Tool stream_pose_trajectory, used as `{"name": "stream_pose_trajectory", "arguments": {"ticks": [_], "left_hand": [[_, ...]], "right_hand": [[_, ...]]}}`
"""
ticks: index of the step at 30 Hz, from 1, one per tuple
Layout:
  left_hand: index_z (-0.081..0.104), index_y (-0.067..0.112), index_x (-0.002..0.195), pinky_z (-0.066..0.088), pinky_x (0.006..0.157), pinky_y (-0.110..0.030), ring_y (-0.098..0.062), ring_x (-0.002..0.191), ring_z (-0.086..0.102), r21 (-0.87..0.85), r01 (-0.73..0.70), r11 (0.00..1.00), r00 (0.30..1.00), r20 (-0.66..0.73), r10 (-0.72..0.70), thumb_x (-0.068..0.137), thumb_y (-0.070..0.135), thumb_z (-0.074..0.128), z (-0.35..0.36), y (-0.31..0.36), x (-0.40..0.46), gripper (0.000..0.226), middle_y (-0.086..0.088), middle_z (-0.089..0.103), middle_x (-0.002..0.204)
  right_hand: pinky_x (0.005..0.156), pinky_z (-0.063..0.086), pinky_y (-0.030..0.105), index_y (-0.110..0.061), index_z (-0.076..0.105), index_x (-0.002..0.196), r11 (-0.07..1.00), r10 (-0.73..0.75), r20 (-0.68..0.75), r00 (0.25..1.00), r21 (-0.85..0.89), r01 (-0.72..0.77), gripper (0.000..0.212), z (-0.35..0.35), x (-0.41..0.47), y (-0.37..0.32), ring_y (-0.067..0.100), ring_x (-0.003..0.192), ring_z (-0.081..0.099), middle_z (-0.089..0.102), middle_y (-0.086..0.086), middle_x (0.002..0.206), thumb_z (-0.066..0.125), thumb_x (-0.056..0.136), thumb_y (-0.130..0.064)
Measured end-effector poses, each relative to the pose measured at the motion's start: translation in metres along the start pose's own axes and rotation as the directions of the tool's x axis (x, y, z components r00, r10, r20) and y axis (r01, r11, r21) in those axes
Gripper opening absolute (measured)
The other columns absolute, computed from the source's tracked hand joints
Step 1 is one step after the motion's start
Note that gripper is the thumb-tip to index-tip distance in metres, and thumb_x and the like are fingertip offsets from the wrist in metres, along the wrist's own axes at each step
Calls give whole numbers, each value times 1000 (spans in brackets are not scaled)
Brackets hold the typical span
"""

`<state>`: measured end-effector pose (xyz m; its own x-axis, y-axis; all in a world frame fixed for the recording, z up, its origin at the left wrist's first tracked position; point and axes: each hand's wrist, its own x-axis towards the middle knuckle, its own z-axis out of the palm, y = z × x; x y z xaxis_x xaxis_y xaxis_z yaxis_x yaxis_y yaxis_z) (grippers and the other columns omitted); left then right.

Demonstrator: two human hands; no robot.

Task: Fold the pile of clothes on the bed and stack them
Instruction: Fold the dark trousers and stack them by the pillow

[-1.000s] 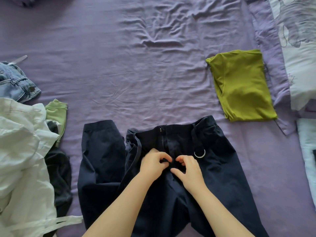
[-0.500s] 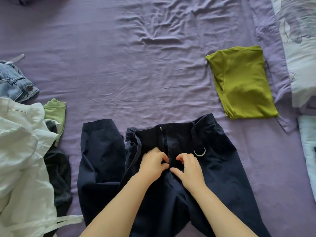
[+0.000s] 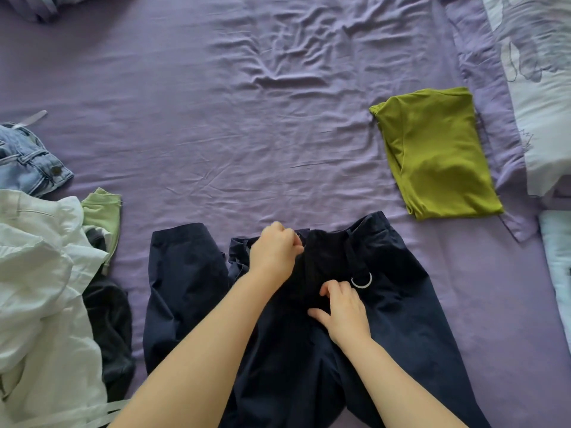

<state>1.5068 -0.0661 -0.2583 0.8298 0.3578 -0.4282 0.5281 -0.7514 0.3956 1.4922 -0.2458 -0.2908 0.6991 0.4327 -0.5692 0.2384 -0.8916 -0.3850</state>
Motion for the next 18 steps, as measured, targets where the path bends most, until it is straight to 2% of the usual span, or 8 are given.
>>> {"name": "stream_pose_trajectory", "arguments": {"ticks": [2, 5, 8, 11, 13, 15, 16, 18], "left_hand": [[69, 18, 105, 46, 73, -35, -22, 105, 50, 39, -8, 999, 1000, -17, 9, 95, 27, 57, -3, 0, 7, 17, -2, 53, 110], [67, 22, 104, 35, 86, -32, -22, 111, 43, 73, 16, 997, 995, -96, -9, 94, 32, 58, 7, -2, 4, 16, 2, 54, 111], [59, 27, 111, 28, 97, -35, -21, 122, 38, 58, 36, 998, 991, -133, -28, 89, 38, 62, 11, -8, 5, 25, 5, 51, 124], [47, 28, 129, 29, 102, -36, -21, 125, 41, 85, 67, 994, 995, -84, -60, 86, 48, 63, 4, -15, 11, 50, 5, 52, 129], [48, 27, 130, 30, 101, -36, -22, 123, 42, 119, 65, 991, 997, -51, -59, 86, 51, 60, 1, -18, 12, 51, 4, 54, 128], [55, 27, 125, 33, 96, -36, -22, 119, 44, 143, 50, 989, 999, -17, -48, 88, 50, 58, -2, -20, 11, 44, 3, 56, 122], [58, 27, 122, 34, 93, -36, -22, 116, 47, 144, 38, 989, 999, -1, -39, 90, 49, 57, -4, -20, 10, 39, 2, 58, 117], [64, 25, 114, 37, 87, -36, -23, 107, 53, 109, 12, 994, 999, 36, -16, 91, 45, 56, -11, -19, 9, 30, 1, 60, 107]], "right_hand": [[93, 38, 26, -25, 46, 112, 1000, 5, 3, 1000, 14, -5, 41, -1, 1, -1, 14, 106, 45, 45, -6, 111, 66, 83, -46], [93, 38, 25, -26, 46, 111, 1000, 5, 3, 1000, 14, -5, 40, -1, 2, 0, 13, 105, 45, 44, -8, 110, 66, 83, -47], [92, 38, 25, -26, 45, 110, 1000, -4, 14, 1000, -12, 4, 39, -4, 2, -2, 13, 105, 44, 44, -7, 110, 65, 84, -47], [78, 41, 25, -24, 48, 107, 999, -33, 34, 999, 41, 32, 31, -17, 7, -8, 12, 97, 48, 45, -8, 107, 62, 87, -43], [71, 42, 23, -21, 55, 103, 979, -109, -99, 989, 160, 124, 19, -34, 13, -20, 11, 91, 52, 50, -7, 105, 62, 90, -33], [80, 46, 28, -15, 61, 103, 955, -252, -373, 893, 55, 292, 17, -51, 26, -33, 18, 99, 56, 58, -2, 108, 66, 87, -18], [88, 45, 35, -13, 62, 108, 941, -316, -451, 835, -35, 337, 23, -59, 35, -39, 23, 110, 55, 60, 2, 116, 67, 85, -14], [108, 31, 43, -14, 52, 131, 926, -378, -359, 853, -143, 350, 41, -75, 53, -47, 25, 134, 40, 49, 5, 139, 61, 91, -17]]}}
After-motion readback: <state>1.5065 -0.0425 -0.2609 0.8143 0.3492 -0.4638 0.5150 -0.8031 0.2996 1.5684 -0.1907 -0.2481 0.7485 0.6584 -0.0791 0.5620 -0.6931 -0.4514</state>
